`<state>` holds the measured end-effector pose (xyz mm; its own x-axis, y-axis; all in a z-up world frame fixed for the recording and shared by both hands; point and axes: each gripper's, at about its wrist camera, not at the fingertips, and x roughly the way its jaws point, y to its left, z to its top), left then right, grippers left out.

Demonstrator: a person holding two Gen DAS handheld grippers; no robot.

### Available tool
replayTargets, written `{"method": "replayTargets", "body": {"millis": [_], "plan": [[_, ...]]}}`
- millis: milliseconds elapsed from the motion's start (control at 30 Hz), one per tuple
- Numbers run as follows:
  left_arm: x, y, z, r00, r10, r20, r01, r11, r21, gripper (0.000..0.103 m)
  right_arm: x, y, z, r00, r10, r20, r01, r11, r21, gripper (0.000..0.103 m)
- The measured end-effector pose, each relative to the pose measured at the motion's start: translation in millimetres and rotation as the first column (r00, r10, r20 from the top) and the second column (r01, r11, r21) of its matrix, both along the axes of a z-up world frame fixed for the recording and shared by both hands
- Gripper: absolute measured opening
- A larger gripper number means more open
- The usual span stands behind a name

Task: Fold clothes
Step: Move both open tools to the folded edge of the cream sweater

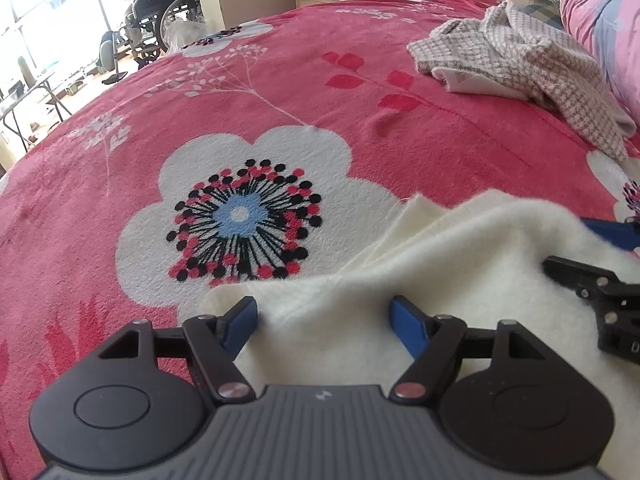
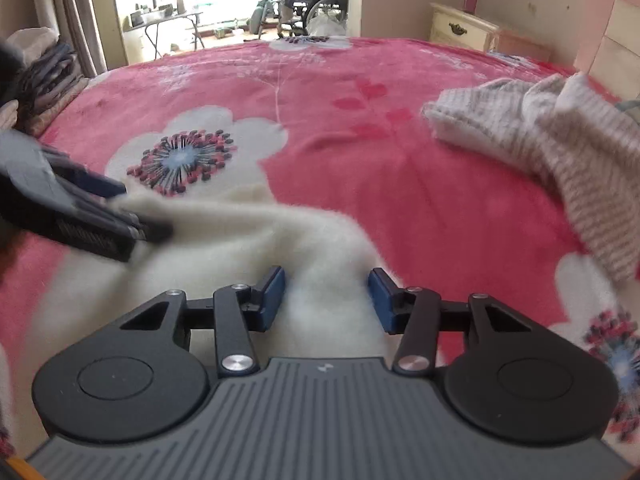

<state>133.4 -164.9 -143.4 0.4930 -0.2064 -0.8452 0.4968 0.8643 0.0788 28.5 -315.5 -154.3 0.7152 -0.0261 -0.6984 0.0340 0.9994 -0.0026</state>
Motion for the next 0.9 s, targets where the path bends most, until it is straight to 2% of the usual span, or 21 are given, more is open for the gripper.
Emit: {"method": "replayTargets", "body": {"millis": [133, 267, 433, 600, 667, 700, 767, 900], "plan": [[0, 0, 0, 1.000, 0.004, -0.001, -0.004, 1.000, 0.002, 0.075, -1, 3, -4, 1.000, -0.005, 0.025, 0.006, 1.000, -0.028, 0.054], [-1, -1, 1, 1.000, 0.005, 0.005, -0.006, 1.000, 0.008, 0.076, -3, -2, -3, 0.999, -0.021, 0.025, 0.021, 1.000, -0.001, 0.058], [-2, -2, 1, 1.000, 0.010, 0.005, -0.010, 1.000, 0.011, 0.076, -13, -2, 10, 0.997, -0.034, 0.066, 0.032, 0.999, 0.023, 0.056], [-2, -2, 1, 1.000, 0.012, 0.006, -0.012, 1.000, 0.008, 0.076, -45, 12, 35, 0.986, 0.044, 0.162, -0.059, 0.994, 0.088, 0.056], [-2, -1, 1, 1.000, 0.012, 0.008, -0.012, 1.000, 0.006, 0.076, -58, 21, 37, 0.979, 0.095, 0.182, -0.112, 0.990, 0.087, 0.056], [-2, 0, 0, 1.000, 0.012, 0.007, -0.012, 1.000, 0.003, 0.076, -62, 26, 33, 0.978, 0.119, 0.170, -0.134, 0.988, 0.076, 0.056], [-2, 2, 0, 1.000, 0.013, 0.004, -0.013, 1.000, -0.010, 0.077, -64, 36, 11, 0.985, 0.145, 0.089, -0.149, 0.988, 0.044, 0.058], [-2, 12, -2, 1.000, 0.011, 0.008, -0.010, 0.997, -0.071, 0.078, -68, 39, 0, 0.984, 0.144, 0.109, -0.147, 0.989, 0.024, 0.058]]}}
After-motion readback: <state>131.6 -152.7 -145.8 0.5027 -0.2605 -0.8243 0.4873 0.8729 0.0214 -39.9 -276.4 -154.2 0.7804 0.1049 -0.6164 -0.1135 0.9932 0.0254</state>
